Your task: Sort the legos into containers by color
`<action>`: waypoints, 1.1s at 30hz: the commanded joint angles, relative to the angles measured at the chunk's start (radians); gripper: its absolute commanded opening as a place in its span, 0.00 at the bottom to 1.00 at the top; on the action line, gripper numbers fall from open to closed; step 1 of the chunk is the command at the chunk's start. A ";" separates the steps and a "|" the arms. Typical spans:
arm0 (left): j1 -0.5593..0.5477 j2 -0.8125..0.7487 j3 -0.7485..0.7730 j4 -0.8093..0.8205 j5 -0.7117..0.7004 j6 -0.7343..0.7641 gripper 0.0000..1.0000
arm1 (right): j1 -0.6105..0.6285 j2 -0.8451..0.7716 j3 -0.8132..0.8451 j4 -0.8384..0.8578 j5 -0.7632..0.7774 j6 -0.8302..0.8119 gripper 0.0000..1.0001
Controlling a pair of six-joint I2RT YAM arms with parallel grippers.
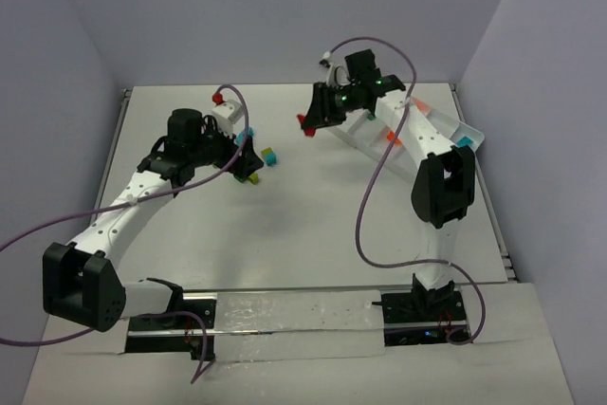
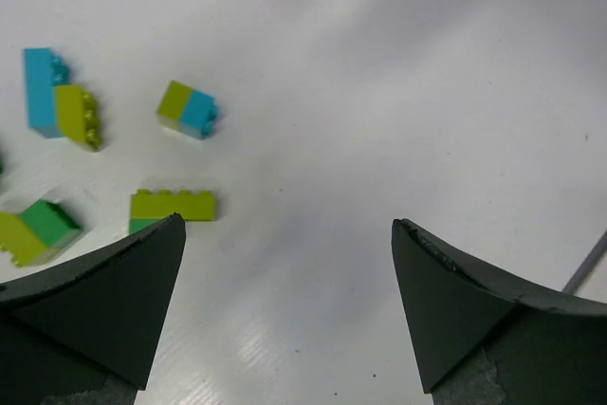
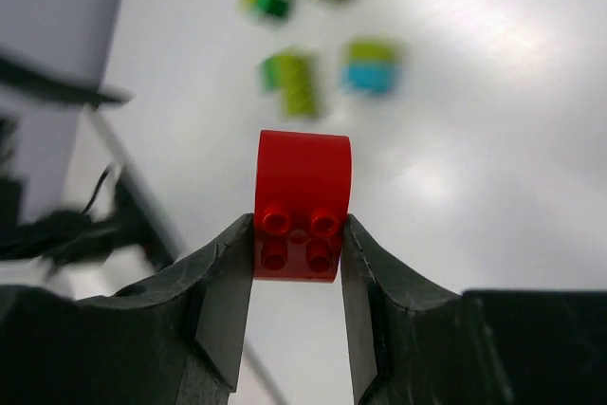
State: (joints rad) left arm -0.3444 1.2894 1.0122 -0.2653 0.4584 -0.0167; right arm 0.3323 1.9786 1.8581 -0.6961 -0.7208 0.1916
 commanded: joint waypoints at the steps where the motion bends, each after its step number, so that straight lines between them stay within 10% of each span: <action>1: 0.027 -0.042 0.023 0.032 -0.030 -0.048 0.99 | -0.094 0.132 0.186 0.035 0.296 -0.029 0.00; 18: 0.033 0.016 0.032 0.042 -0.252 -0.058 0.99 | -0.165 0.397 0.399 0.168 0.542 -0.020 0.06; 33: 0.084 0.101 0.134 -0.011 -0.369 -0.126 0.99 | -0.167 0.396 0.363 0.132 0.527 0.028 0.62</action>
State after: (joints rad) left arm -0.2752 1.3937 1.0822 -0.2828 0.1328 -0.1166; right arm 0.1715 2.3836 2.2093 -0.5774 -0.1967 0.2004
